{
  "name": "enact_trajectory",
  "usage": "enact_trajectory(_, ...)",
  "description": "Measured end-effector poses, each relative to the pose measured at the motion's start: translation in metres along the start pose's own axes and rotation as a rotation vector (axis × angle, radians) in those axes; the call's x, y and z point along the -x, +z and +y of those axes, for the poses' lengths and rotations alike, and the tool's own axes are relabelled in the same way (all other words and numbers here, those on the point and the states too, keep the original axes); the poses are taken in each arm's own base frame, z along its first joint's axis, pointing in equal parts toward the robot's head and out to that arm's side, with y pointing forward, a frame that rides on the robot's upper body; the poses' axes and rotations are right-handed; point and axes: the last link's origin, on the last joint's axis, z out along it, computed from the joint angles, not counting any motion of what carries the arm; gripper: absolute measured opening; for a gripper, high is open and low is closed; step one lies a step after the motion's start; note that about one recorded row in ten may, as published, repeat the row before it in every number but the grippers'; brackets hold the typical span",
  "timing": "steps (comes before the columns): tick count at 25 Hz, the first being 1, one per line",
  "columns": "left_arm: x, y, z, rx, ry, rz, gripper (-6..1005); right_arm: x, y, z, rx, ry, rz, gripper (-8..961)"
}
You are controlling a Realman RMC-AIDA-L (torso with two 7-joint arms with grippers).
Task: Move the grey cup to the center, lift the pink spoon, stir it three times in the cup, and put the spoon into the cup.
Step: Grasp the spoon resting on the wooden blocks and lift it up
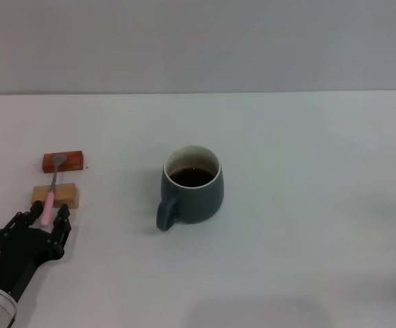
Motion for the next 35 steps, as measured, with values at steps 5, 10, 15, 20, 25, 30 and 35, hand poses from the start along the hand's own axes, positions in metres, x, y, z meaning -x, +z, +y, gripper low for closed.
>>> enact_trajectory(5, -0.0001, -0.0004, 0.0001, 0.000, -0.001, 0.002, 461, -0.0006, -0.0009, -0.0006, 0.001, -0.002, 0.002, -1)
enact_trajectory(10, 0.0000, -0.0009, 0.0004, 0.001, -0.001, 0.002, 423, -0.0015, -0.0027, -0.0006, 0.006, -0.005, 0.006, -1)
enact_trajectory(15, 0.0003, -0.0007, 0.0008, 0.003, 0.000, 0.000, 333, -0.0017, -0.0039, -0.0010, 0.004, -0.004, 0.006, -2)
enact_trajectory(20, 0.0007, -0.0010, 0.0008, 0.003, 0.000, -0.002, 319, -0.0001, -0.0049, -0.0021, 0.001, -0.005, -0.006, -2)
enact_trajectory(25, 0.0010, -0.0022, 0.0008, 0.003, -0.001, -0.001, 305, 0.0003, -0.0061, -0.0013, 0.009, -0.007, -0.010, -2)
enact_trajectory(30, 0.0006, -0.0023, 0.0014, 0.004, -0.003, 0.002, 291, 0.0002, -0.0063, -0.0009, 0.012, -0.009, -0.010, -2)
enact_trajectory(35, 0.0000, -0.0018, 0.0017, 0.005, -0.003, 0.004, 277, -0.0002, -0.0077, -0.0019, 0.010, -0.009, -0.009, -2)
